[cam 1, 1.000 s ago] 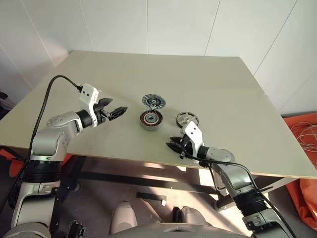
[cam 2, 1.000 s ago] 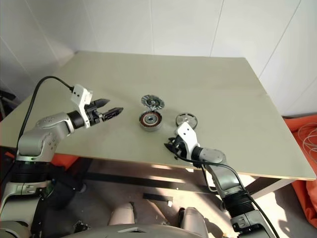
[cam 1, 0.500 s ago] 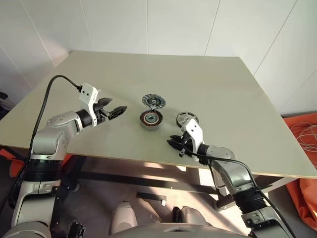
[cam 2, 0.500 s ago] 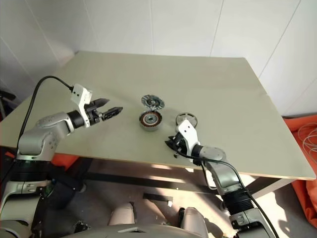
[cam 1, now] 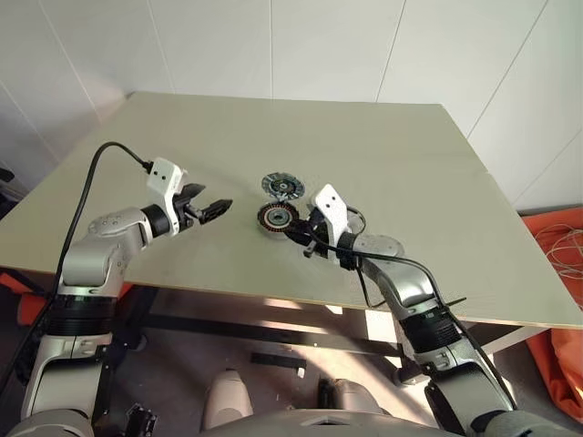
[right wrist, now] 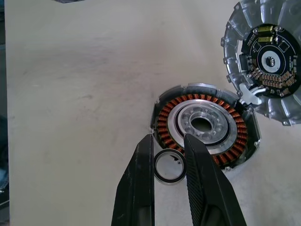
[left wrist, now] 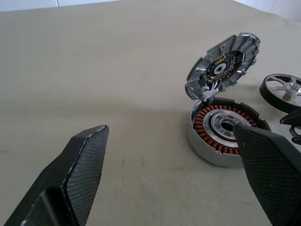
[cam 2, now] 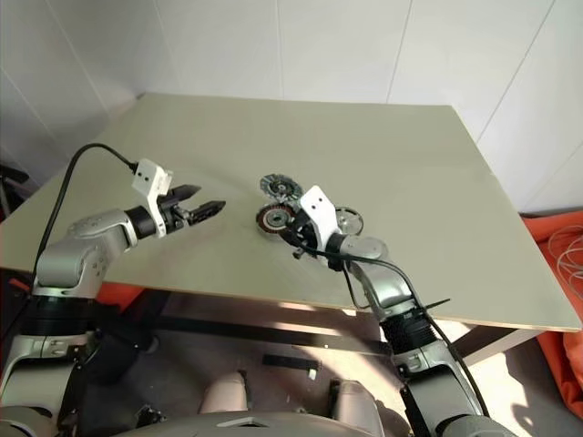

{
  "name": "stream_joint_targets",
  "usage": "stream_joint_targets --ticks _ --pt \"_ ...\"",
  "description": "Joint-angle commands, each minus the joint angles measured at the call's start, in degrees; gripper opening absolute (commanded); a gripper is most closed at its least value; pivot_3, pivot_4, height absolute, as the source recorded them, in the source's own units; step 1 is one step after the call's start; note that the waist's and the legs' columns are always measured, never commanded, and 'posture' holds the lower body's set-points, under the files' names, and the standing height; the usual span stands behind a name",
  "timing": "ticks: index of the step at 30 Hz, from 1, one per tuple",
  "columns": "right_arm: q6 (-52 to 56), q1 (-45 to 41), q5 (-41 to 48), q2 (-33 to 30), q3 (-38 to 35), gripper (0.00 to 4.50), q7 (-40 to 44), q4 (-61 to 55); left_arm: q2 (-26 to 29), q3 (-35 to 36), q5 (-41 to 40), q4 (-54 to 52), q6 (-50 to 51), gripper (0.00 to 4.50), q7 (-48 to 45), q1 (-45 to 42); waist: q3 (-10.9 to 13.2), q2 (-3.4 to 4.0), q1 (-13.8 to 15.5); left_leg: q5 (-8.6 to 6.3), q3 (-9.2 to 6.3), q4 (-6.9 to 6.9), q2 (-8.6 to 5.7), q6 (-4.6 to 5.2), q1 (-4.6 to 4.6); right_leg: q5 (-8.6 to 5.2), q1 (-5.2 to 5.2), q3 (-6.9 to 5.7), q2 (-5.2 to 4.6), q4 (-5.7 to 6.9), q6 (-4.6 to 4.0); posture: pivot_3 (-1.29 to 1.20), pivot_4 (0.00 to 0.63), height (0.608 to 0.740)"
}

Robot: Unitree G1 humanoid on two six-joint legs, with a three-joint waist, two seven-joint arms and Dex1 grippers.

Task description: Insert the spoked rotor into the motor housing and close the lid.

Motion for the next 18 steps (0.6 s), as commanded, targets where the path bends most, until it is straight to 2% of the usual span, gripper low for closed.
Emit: stream_joint_targets --ticks 1,10,18 --pt "-2.34 -4.08 -1.68 0.54 0.41 0.60 0.01 3.42 0.45 1.19 -0.13 -2.18 -0.82 4.50 0.27 -0.47 0.00 0.00 0.02 0.00 0.00 0.01 0.00 0.00 0.00 0.01 0.00 0.00 0.00 0.00 -0.03 0.00 0.000 0.740" --pt "-5.60 -10.09 -3.83 2.99 2.07 0.60 1.72 12.31 0.47 3.33 -2.54 -3.84 2.18 4.50 0.70 0.72 0.00 0.00 -0.13 0.00 0.00 0.00 0.01 0.00 -0.03 0.06 -0.03 0.00 0.01 0.01 -0.11 0.00 0.000 0.740" --pt "-11.77 -16.08 -5.89 6.66 2.43 0.60 3.24 22.70 1.99 5.42 -7.18 -6.89 10.45 4.50 0.70 1.82 0.00 0.00 -0.20 0.00 0.00 0.02 0.02 0.00 -0.04 0.07 -0.06 0.00 0.01 0.05 -0.13 0.00 0.000 0.740"
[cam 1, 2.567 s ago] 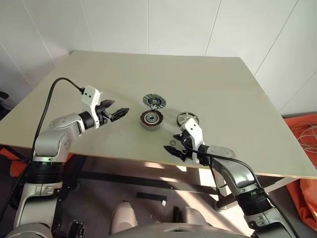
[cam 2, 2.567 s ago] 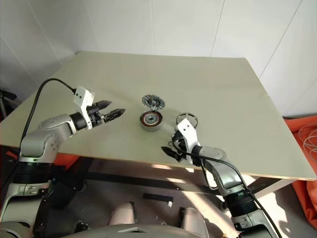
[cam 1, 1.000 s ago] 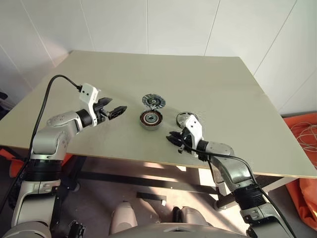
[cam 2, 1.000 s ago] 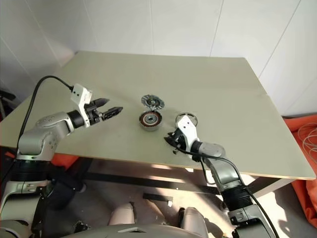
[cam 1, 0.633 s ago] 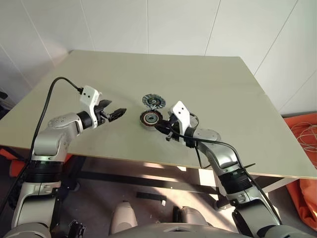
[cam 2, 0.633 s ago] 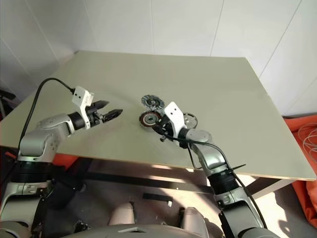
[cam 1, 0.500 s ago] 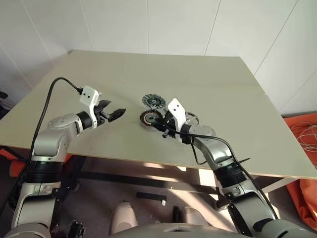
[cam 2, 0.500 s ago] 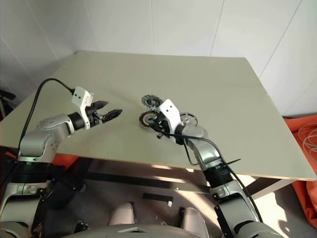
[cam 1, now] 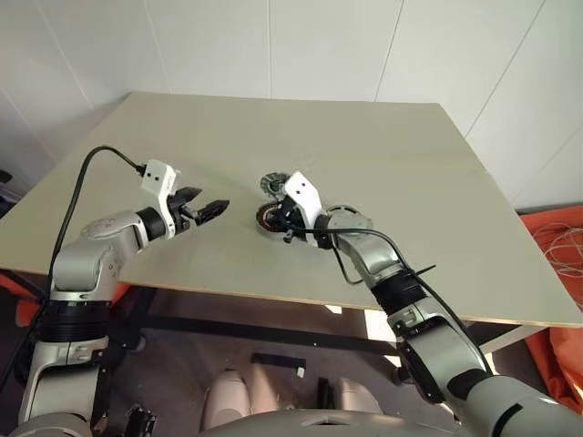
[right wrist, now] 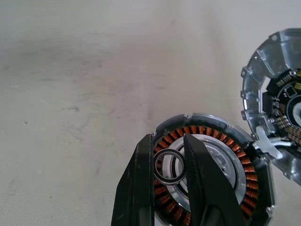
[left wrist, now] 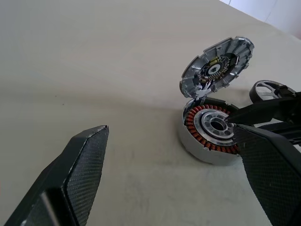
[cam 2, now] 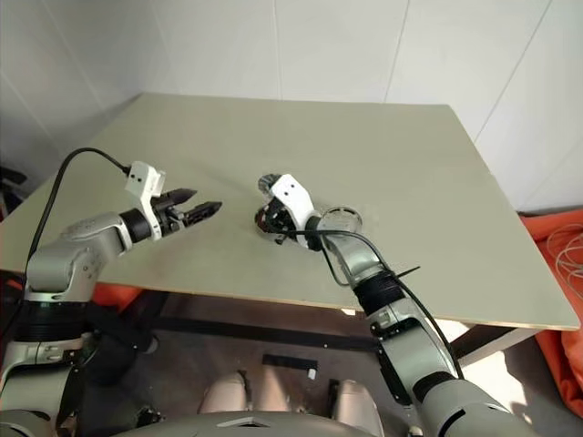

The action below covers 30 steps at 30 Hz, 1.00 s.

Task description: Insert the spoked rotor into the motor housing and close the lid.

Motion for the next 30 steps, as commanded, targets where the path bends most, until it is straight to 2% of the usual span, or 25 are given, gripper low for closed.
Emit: stream_joint_targets --ticks 1,17,30 --pt "-4.07 -3.13 -0.74 1.34 -0.04 0.60 0.82 2.91 1.92 2.27 -2.44 -3.33 3.02 4.50 -0.35 0.15 0.00 0.00 -0.01 0.00 0.00 0.00 0.00 0.00 0.00 0.00 0.00 0.00 0.00 0.01 -0.01 0.00 0.000 0.740" --pt "-15.40 -12.82 -3.87 1.54 -4.14 0.60 -1.02 24.70 3.78 3.36 -4.37 -7.10 6.26 4.50 0.44 2.81 0.00 0.00 -0.54 0.00 -0.01 0.05 0.01 0.00 -0.01 0.02 0.00 -0.01 0.00 0.08 -0.04 0.00 0.000 0.740" --pt "-15.43 -10.63 -4.26 2.60 -4.96 0.60 -1.08 23.99 4.06 2.69 -3.69 -7.13 5.39 4.50 1.04 3.01 0.00 0.00 -1.22 0.00 -0.01 0.08 0.03 0.00 -0.03 0.02 -0.02 -0.02 0.01 0.10 -0.06 0.00 0.000 0.740"
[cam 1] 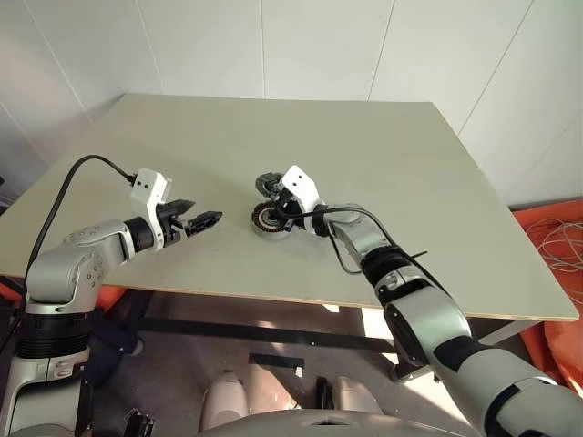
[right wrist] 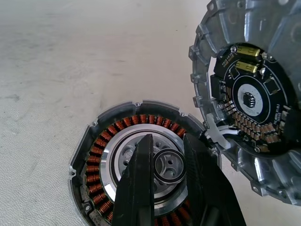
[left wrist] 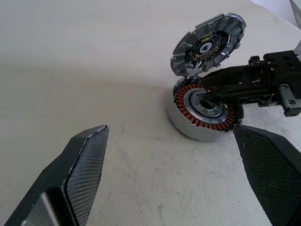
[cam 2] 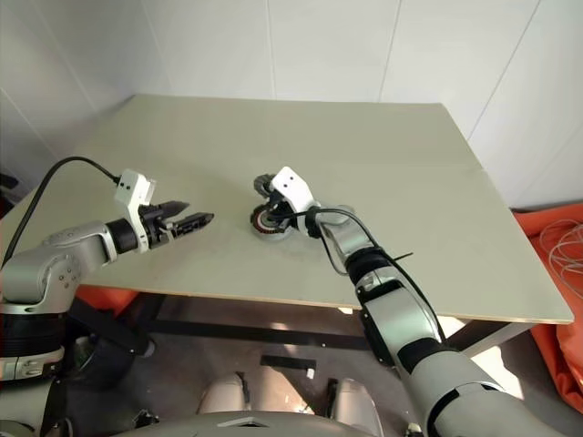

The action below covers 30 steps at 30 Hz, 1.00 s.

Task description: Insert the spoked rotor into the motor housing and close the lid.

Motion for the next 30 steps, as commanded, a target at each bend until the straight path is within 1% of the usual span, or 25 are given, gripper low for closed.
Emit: stream_joint_targets --ticks 1,22,23,26,29,30 --pt "-0.59 0.15 -0.04 0.57 -0.74 0.60 -0.18 -2.21 0.83 0.79 -0.06 -2.08 -0.95 4.50 0.04 -0.31 0.00 0.00 0.02 0.00 0.00 0.00 0.00 0.00 0.00 0.00 0.00 0.00 0.00 0.00 0.00 0.00 0.000 0.740" --pt "1.13 0.44 0.16 2.00 -1.96 0.60 -0.54 -1.55 1.54 0.85 0.45 -2.61 -1.57 4.50 0.19 0.48 0.00 0.00 0.01 0.00 0.00 0.01 0.00 0.00 0.00 0.00 -0.01 0.00 0.00 0.02 0.00 0.00 0.000 0.740" --pt "1.23 0.32 0.20 2.09 -2.04 1.16 -0.55 -1.48 1.57 0.80 0.55 -2.46 -1.66 4.50 0.22 0.38 0.00 0.00 0.01 0.00 0.00 0.01 0.00 0.00 0.00 0.00 -0.01 0.00 0.00 0.02 0.00 0.00 0.000 0.740" --pt "0.93 0.11 -0.22 2.17 -2.10 1.89 -1.61 -1.37 1.67 0.77 0.72 -2.23 -1.87 4.50 0.27 0.20 0.00 0.00 0.02 0.00 0.00 0.01 0.00 0.00 0.00 0.00 -0.01 0.00 0.00 0.02 0.00 0.00 0.000 0.740" --pt "0.52 0.27 -0.64 2.08 -1.87 3.00 -2.28 -1.59 1.70 0.75 0.81 -2.26 -2.01 4.50 0.31 0.31 0.00 0.00 0.02 0.00 0.00 0.01 0.00 0.00 0.00 0.00 -0.01 0.00 0.00 0.02 0.00 0.00 0.000 0.740" --pt "0.49 0.34 -0.68 2.05 -1.82 3.28 -2.32 -1.68 1.70 0.73 0.84 -2.28 -2.06 4.50 0.34 0.37 0.00 0.00 0.01 0.00 0.00 0.01 0.00 0.00 0.00 0.00 -0.01 0.00 0.00 0.02 0.00 0.00 0.000 0.740"
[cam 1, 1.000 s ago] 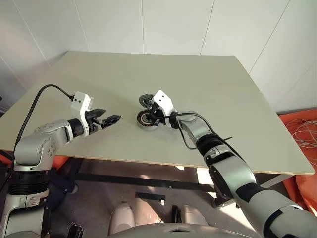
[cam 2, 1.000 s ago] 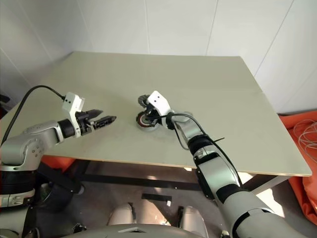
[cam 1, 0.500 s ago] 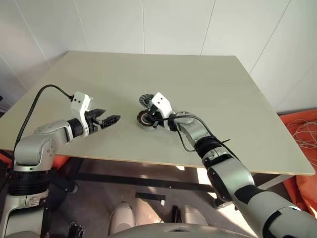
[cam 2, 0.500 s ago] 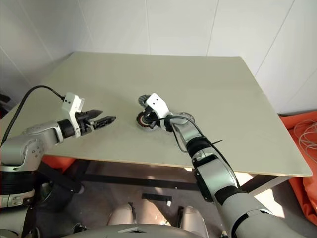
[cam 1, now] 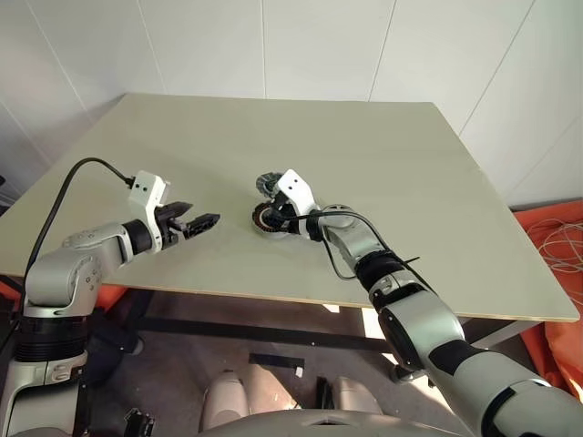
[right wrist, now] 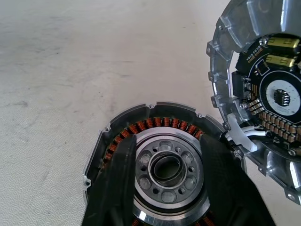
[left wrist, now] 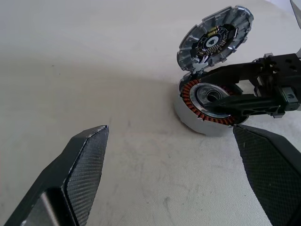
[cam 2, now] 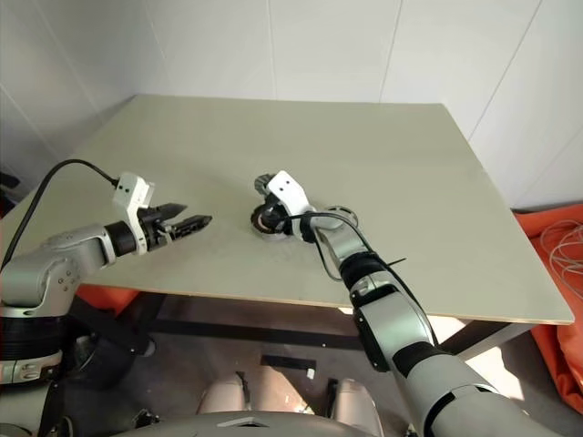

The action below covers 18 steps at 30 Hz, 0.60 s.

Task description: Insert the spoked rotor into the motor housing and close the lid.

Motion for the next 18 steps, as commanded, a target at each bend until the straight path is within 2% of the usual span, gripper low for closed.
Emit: stream_joint_targets --ticks 1,3,4,15,18 --pt "-0.74 -0.53 -0.15 -0.02 -0.71 3.58 -0.55 -1.69 0.99 0.76 0.34 -2.09 -1.26 4.50 0.13 -0.70 0.00 0.00 0.00 0.00 0.00 0.00 0.00 0.00 0.00 0.00 0.00 0.00 0.00 0.00 0.00 0.00 0.000 0.740" --pt "-0.73 -0.44 -0.18 -0.13 -0.71 4.27 -0.47 -2.01 0.88 0.64 0.46 -2.19 -1.29 4.50 0.17 -0.67 0.00 0.00 0.00 0.00 0.00 0.00 0.00 0.00 0.00 0.00 0.00 0.00 0.00 0.00 0.00 0.00 0.000 0.740" --pt "-0.61 -0.43 -0.12 -0.21 -0.76 4.47 -0.36 -2.32 0.79 0.60 0.50 -2.24 -1.27 4.50 0.20 -0.68 0.00 0.00 -0.02 0.00 0.00 0.00 0.00 0.00 0.00 0.00 0.00 0.00 0.00 0.00 0.00 0.00 0.000 0.740" --pt "3.21 1.29 1.77 -0.64 -1.82 4.47 1.02 -9.10 0.44 -0.08 1.08 -1.57 -1.85 4.50 0.02 -1.12 0.00 0.00 0.00 0.00 0.00 -0.01 0.00 0.00 0.00 0.00 -0.01 0.01 0.01 0.00 0.00 0.00 0.000 0.740" --pt "3.60 1.50 1.68 -0.62 -1.83 3.89 1.02 -9.65 0.54 -0.21 1.27 -1.31 -2.08 4.50 -0.11 -1.27 0.00 0.00 0.01 0.00 0.00 -0.01 0.00 0.00 0.00 0.00 -0.01 0.01 0.01 -0.01 0.00 0.00 0.000 0.740"
